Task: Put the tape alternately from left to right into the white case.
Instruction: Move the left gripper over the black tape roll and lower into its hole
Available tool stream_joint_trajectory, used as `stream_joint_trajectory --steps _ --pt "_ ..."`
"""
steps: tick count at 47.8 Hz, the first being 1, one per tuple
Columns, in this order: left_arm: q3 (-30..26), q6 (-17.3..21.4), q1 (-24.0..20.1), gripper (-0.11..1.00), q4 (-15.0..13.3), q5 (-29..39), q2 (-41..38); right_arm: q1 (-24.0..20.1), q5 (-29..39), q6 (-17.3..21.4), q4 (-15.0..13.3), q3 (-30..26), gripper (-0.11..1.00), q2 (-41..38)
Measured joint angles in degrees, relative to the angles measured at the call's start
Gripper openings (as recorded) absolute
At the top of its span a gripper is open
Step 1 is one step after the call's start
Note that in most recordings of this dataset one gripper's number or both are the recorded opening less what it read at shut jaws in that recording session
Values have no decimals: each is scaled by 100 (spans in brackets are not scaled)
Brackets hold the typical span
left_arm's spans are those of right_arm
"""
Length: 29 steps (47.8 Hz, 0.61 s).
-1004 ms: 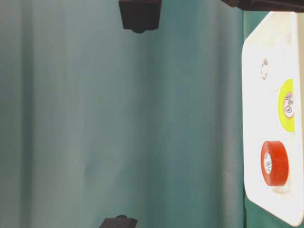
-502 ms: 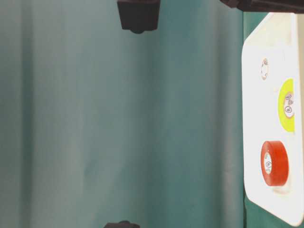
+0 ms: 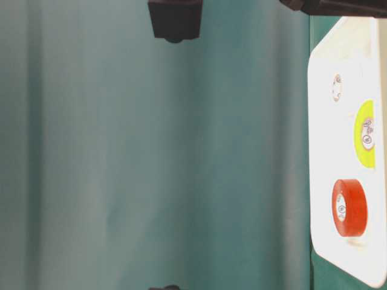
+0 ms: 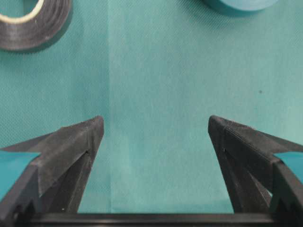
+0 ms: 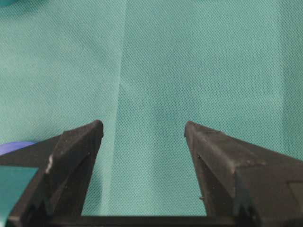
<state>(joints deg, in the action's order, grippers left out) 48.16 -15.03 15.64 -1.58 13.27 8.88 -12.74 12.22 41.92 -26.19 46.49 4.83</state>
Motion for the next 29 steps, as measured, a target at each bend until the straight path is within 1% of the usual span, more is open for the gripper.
stream_joint_trajectory --steps 6,13,18,25,29 --pt "-167 167 -9 68 9 -79 -132 0 0 0 0 -9 79 -9" --pt "-475 633 -70 68 9 -105 -475 -9 -9 0 0 0 79 -9" --pt "-686 1107 -149 68 9 -114 -703 -9 -9 0 -9 0 79 0" --pt "-870 1512 -334 68 18 -114 -879 0 -9 0 -9 0 79 -9" --pt "-923 1635 -422 68 9 -114 -949 0 -9 0 0 0 79 0"
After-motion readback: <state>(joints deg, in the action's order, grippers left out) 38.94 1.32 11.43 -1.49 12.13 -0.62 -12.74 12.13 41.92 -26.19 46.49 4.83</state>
